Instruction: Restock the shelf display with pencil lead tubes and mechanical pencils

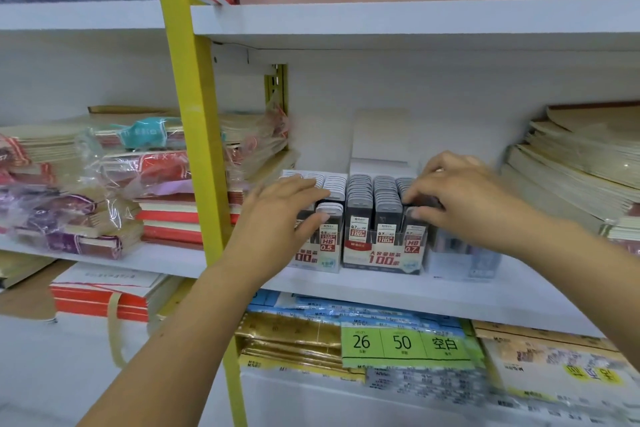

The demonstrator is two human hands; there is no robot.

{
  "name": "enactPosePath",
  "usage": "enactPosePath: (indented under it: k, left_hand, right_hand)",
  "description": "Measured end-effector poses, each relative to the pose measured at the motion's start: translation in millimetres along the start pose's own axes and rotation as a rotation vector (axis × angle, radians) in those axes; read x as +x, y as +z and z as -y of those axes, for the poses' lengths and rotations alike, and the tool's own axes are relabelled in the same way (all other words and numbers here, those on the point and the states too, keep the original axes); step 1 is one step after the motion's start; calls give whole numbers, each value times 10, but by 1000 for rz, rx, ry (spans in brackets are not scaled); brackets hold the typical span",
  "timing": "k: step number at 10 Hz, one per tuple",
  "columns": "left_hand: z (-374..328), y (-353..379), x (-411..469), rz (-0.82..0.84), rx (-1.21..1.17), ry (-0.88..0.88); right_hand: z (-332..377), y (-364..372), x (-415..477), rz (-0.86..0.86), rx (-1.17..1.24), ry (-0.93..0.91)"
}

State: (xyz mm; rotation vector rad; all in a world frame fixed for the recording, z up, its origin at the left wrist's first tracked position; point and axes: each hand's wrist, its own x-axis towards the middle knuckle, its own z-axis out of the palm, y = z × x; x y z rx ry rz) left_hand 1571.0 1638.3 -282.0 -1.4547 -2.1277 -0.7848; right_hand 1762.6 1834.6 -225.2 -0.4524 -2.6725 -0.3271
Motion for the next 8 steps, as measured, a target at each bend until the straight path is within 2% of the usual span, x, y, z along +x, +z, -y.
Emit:
enactPosePath:
  k: [2, 3, 4, 5, 6, 7, 8]
  left_hand:
    - [-46, 30, 49, 9, -1, -9]
    - [-46, 33, 51, 41, 40, -12]
    - [-47, 25, 54, 33, 41, -13]
    - [-59, 24, 68, 74, 70, -5]
    - [-57, 49, 58, 107, 107, -3]
    - [-118, -5, 50, 77, 106, 10]
    - [-144, -96, -68, -32, 122, 48]
  right_hand:
    - [-58, 17, 108, -98, 103, 23]
    - [5, 73, 105, -68, 0, -2]
    - [115, 166, 57, -190, 24, 33]
    - [289, 250, 6, -91, 79, -2]
    - [359, 350, -43, 28, -5, 5]
    - [361, 170, -132, -118, 103, 6]
    - [354, -51, -472, -369, 301, -5]
